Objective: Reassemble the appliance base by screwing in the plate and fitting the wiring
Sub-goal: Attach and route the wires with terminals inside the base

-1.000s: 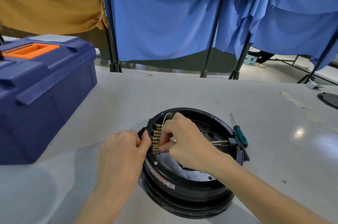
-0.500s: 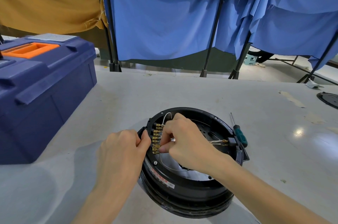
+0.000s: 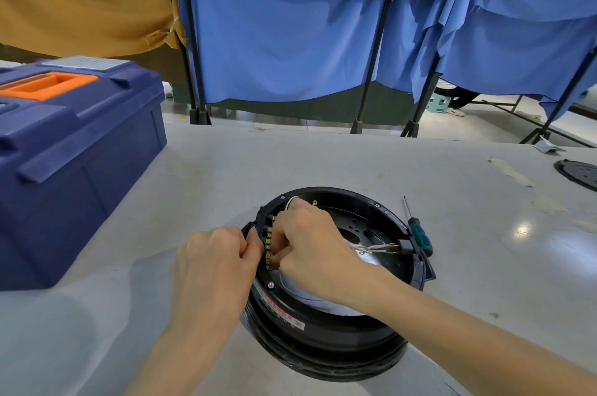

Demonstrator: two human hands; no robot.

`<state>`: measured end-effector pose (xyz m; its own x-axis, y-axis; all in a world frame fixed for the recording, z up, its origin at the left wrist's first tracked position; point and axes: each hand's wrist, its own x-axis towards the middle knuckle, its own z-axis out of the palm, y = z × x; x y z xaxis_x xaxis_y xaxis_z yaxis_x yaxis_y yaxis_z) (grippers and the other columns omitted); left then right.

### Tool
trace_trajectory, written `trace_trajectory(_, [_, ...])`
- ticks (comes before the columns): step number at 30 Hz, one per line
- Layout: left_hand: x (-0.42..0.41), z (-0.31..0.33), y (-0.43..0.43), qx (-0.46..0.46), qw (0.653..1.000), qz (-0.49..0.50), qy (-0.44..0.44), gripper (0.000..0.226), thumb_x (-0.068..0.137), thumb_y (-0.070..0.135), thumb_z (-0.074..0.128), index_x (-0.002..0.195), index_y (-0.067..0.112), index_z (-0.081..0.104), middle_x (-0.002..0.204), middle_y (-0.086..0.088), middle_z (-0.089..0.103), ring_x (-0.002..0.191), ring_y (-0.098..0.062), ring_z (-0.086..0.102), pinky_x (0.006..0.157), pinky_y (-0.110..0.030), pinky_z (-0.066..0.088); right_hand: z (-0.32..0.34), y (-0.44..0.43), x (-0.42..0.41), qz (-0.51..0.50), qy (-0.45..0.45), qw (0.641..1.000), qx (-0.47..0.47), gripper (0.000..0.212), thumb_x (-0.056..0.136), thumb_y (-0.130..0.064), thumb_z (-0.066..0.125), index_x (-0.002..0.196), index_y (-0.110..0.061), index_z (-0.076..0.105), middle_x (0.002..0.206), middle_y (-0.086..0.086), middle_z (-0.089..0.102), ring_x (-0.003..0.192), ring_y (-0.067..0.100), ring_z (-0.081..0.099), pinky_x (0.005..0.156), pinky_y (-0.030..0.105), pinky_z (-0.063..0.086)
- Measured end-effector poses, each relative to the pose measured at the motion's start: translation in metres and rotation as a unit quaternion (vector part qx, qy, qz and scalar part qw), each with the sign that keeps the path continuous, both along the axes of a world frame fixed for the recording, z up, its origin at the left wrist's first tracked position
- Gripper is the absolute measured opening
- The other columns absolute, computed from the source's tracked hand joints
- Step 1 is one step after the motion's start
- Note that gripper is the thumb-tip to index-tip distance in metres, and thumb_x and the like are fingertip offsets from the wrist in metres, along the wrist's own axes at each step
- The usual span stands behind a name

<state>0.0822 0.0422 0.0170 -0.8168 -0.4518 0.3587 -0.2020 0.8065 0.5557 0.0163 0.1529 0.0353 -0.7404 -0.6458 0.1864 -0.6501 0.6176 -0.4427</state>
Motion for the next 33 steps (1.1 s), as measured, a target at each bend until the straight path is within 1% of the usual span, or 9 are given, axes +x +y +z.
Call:
trace_trajectory(8, [-0.004,-0.008,-0.004,0.035,0.999,0.004,0.021,0.057,0.085,0.028,0.064,0.043,0.013,0.03,0.042,-0.003,0.03,0.052,-0.031,0.031,0.049,-0.036,0.029,0.0,0.004,-0.003,0.024,0.002,1.0,-0.005,0.005,0.076,-0.002,0.07,0.077,-0.006,0.069,0.087,0.004,0.048,0.083,0.013,0.036,0.066,0.025,0.027])
trace_trajectory(11, [-0.005,-0.011,-0.006,0.056,0.998,0.009,0.036,0.055,0.082,0.033,0.066,0.042,0.011,0.035,0.04,-0.005,0.036,0.049,-0.028,0.034,0.049,-0.035,0.033,0.002,0.017,-0.007,0.043,-0.016,0.999,-0.017,0.012,0.078,-0.025,0.078,0.084,-0.015,0.075,0.084,-0.005,0.059,0.085,0.006,0.034,0.069,0.016,0.03])
trace_trajectory(14, [-0.006,-0.012,-0.008,0.061,0.997,0.006,0.056,0.052,0.082,0.037,0.066,0.043,0.011,0.043,0.039,-0.006,0.045,0.046,-0.023,0.043,0.05,-0.033,0.039,0.01,0.052,-0.027,-0.051,0.029,0.997,-0.054,0.019,0.085,-0.041,0.07,0.096,-0.026,0.074,0.093,-0.014,0.065,0.098,0.006,0.041,0.077,0.014,0.031])
trace_trajectory(16, [-0.005,-0.011,-0.006,0.066,0.996,0.019,0.056,0.049,0.08,0.046,0.065,0.044,0.017,0.05,0.042,0.0,0.051,0.051,-0.021,0.052,0.053,-0.032,0.044,0.013,0.084,-0.045,-0.131,0.056,0.99,-0.017,0.023,0.088,-0.033,0.068,0.109,-0.027,0.071,0.114,-0.008,0.067,0.114,0.017,0.045,0.092,0.024,0.033])
trace_trajectory(19, [-0.004,-0.01,0.001,0.057,0.995,0.053,0.056,0.044,0.074,0.056,0.065,0.049,0.022,0.057,0.047,0.005,0.058,0.059,-0.022,0.058,0.056,-0.031,0.048,0.004,0.116,-0.058,-0.145,-0.031,0.989,-0.004,0.034,0.09,-0.018,0.065,0.122,-0.03,0.067,0.138,-0.006,0.056,0.132,0.016,0.045,0.108,0.022,0.03])
trace_trajectory(22, [-0.005,-0.013,0.008,0.054,0.995,0.059,0.059,0.038,0.074,0.049,0.068,0.05,0.022,0.057,0.047,0.007,0.056,0.057,-0.02,0.058,0.056,-0.031,0.048,-0.011,0.119,-0.06,-0.14,-0.111,0.98,-0.085,0.044,0.091,0.002,0.049,0.117,-0.026,0.071,0.137,-0.007,0.057,0.126,0.017,0.054,0.098,0.009,0.04])
trace_trajectory(25, [-0.009,-0.015,0.01,0.081,0.992,0.066,0.077,0.033,0.077,0.043,0.069,0.054,0.023,0.059,0.052,0.01,0.058,0.06,-0.017,0.058,0.058,-0.03,0.047,-0.018,0.114,-0.064,-0.186,-0.146,0.956,-0.174,0.051,0.091,0.007,0.042,0.106,-0.029,0.074,0.127,-0.005,0.065,0.102,0.021,0.067,0.094,0.036,0.052])
trace_trajectory(27, [-0.012,-0.018,0.007,0.116,0.986,0.067,0.099,0.028,0.08,0.04,0.069,0.058,0.023,0.065,0.059,0.009,0.061,0.065,-0.018,0.06,0.061,-0.031,0.045,-0.021,0.109,-0.067,-0.206,-0.147,0.946,-0.202,0.051,0.09,0.006,0.043,0.104,-0.032,0.074,0.11,-0.002,0.072,0.089,0.028,0.069,0.088,0.045,0.054])
trace_trajectory(33, [-0.028,-0.032,-0.005,0.251,0.958,0.049,0.131,0.027,0.091,0.032,0.062,0.106,0.015,0.075,0.102,0.005,0.062,0.086,-0.013,0.059,0.079,-0.027,0.037,-0.025,0.084,-0.081,-0.236,-0.206,0.888,-0.337,0.052,0.088,0.012,0.043,0.124,-0.019,0.064,0.119,0.0,0.067,0.106,0.018,0.064,0.084,0.029,0.055])
